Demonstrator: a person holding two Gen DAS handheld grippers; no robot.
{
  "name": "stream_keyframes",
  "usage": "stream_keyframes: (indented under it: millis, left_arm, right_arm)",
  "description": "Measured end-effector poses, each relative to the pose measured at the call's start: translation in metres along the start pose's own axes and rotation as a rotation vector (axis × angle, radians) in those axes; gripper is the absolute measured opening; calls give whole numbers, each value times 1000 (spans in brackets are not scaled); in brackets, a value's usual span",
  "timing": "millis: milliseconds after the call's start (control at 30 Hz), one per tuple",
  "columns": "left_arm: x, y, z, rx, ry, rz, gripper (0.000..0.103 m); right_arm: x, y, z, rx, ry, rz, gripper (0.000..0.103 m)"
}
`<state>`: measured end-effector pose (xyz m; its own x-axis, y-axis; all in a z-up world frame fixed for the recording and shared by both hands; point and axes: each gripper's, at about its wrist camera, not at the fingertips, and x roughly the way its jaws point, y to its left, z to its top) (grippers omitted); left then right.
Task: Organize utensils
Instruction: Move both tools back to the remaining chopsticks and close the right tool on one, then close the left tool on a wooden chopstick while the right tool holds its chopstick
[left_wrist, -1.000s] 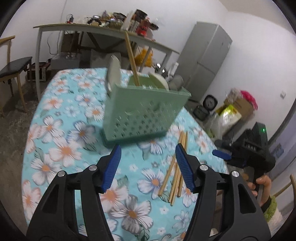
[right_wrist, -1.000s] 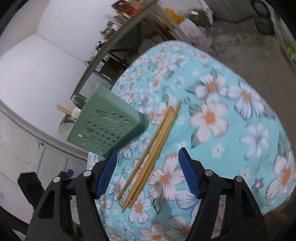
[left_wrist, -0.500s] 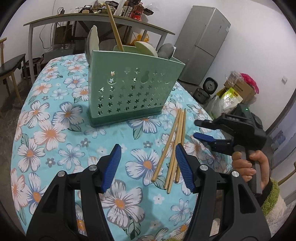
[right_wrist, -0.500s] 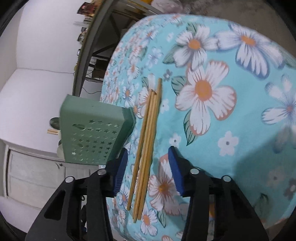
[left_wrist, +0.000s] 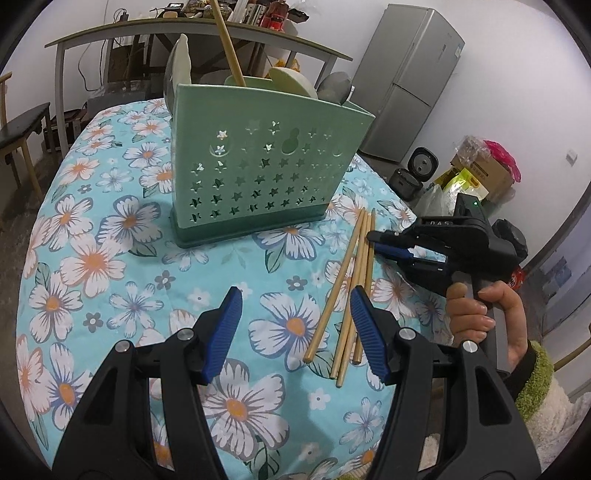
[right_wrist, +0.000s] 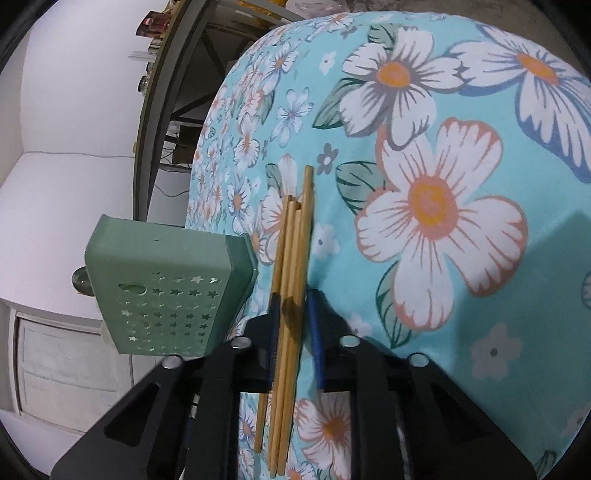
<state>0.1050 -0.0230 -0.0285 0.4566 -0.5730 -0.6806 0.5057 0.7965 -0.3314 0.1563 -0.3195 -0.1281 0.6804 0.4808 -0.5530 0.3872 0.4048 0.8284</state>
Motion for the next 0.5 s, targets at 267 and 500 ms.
stream_keyframes:
  millis: [267, 500]
  left_arm:
    - [11, -2, 6, 7, 18, 5, 58]
    - [33, -13, 13, 79, 67, 7, 56]
  right_arm:
    - [-5, -10, 1, 14, 20, 51, 7]
    - [-29, -21, -10, -5, 51, 48, 7]
